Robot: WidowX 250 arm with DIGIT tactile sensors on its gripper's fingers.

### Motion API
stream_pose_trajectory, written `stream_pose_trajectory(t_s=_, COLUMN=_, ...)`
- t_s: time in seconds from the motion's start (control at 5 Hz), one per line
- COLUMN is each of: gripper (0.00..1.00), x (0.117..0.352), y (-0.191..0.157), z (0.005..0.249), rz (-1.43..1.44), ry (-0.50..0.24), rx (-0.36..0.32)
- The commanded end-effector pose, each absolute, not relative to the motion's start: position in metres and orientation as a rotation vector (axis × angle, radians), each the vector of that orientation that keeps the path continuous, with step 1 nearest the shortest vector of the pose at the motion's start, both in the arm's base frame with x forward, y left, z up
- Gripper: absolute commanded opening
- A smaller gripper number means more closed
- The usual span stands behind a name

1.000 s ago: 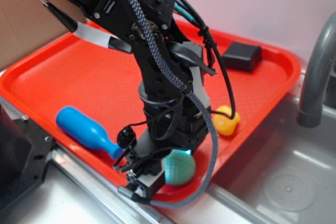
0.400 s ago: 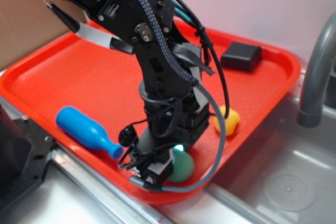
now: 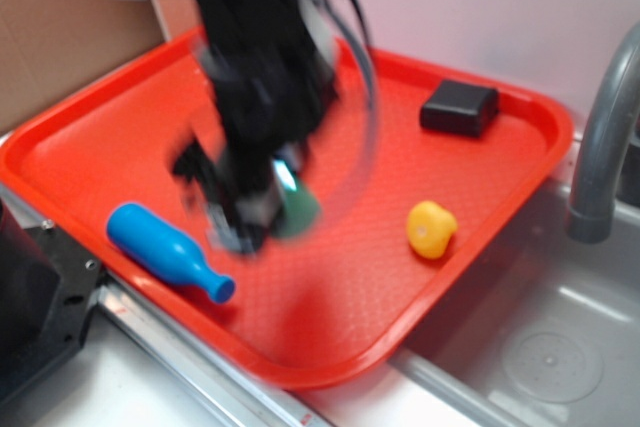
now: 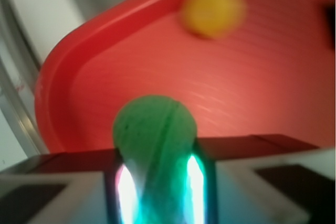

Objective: Grab the green ball.

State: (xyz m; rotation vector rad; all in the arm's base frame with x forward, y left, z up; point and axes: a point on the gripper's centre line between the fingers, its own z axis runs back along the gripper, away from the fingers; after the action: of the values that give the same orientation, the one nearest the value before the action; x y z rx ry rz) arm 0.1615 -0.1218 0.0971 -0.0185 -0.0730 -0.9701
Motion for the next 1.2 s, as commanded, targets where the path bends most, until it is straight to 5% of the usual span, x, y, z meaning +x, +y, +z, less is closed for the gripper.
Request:
stream_pose_trajectory(t_s=0.0, gripper=0.00, x=0.125, y=-0.066, z=0.161, rz=-0.541, ry=-0.212, rx=-0.093)
stream_pose_trajectory(t_s=0.4, gripper=0.00, x=0.126, y=-0.024, z=0.186, rz=-0.325, ry=-0.182, rx=-0.018)
stream_pose_trajectory(t_s=0.8, gripper=0.00, x=0.162, y=-0.008, z=0.185, rz=-0.252, ry=-0.068, rx=0.027)
stream_pose_trajectory(t_s=1.0, gripper=0.00, x=0.175, y=-0.010, z=0.200, rz=-0.276, ry=-0.085, rx=0.040)
